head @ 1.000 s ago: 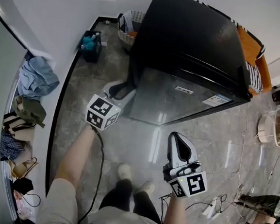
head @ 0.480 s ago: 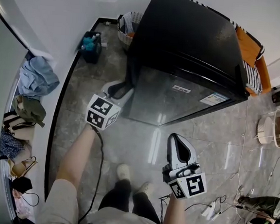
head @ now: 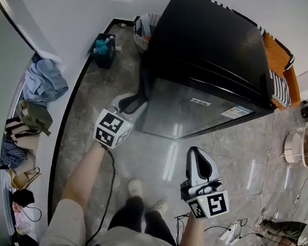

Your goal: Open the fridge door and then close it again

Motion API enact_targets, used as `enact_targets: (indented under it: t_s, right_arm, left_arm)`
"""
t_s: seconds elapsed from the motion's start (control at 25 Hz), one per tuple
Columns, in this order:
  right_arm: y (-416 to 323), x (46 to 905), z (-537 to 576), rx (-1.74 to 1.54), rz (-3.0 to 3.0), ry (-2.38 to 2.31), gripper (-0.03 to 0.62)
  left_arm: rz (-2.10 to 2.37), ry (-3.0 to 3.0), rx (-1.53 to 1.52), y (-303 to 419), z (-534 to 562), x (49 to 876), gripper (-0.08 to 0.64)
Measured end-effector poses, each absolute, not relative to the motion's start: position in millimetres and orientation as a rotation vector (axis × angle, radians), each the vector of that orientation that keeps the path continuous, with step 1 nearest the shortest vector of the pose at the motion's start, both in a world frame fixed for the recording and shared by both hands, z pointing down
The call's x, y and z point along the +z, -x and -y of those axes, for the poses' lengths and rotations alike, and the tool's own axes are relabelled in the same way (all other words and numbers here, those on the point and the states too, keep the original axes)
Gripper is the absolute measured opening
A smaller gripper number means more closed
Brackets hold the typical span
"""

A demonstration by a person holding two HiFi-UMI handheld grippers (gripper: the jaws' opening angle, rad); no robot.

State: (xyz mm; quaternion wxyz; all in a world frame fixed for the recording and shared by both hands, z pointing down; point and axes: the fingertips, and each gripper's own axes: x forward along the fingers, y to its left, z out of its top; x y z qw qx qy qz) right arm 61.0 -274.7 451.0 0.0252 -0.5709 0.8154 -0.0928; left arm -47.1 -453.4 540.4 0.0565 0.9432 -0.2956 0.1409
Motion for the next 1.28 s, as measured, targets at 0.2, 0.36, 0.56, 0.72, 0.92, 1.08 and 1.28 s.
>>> enact_targets:
  t_s: [0.2, 0.36, 0.56, 0.72, 0.92, 1.08, 1.28]
  right_arm:
    - [-61, 446, 269, -0.27, -2.536, 1.743, -0.003]
    - [-61, 443, 252, -0.263, -2.548, 1.737, -0.003]
    - [-69, 438, 223, -0.251, -2.571, 1.72, -0.003]
    - [-76, 433, 201, -0.239, -2.582, 1.715, -0.003]
    - [-83, 429, 175, -0.231, -2.589, 1.7, -0.003]
    - [-86, 425, 159, -0.227, -2.591, 1.688, -0.003]
    - [-91, 419, 138, -0.217, -2.594, 1.671, -0.003]
  left_arm:
    - [0.947, -2.859, 0.395, 56, 420, 539, 0.114]
    - [1.005, -2.83, 0.39, 62, 400, 539, 0.114]
    - [1.085, -2.785, 0.388, 61, 372, 537, 0.115]
    - [1.168, -2.749, 0.373, 61, 348, 536, 0.115]
    - [1.253, -2.71, 0.356, 58, 315, 536, 0.114]
    - [1.279, -2.693, 0.347, 58, 292, 536, 0.107]
    - [1.296, -2.658, 0.343, 55, 267, 535, 0.103]
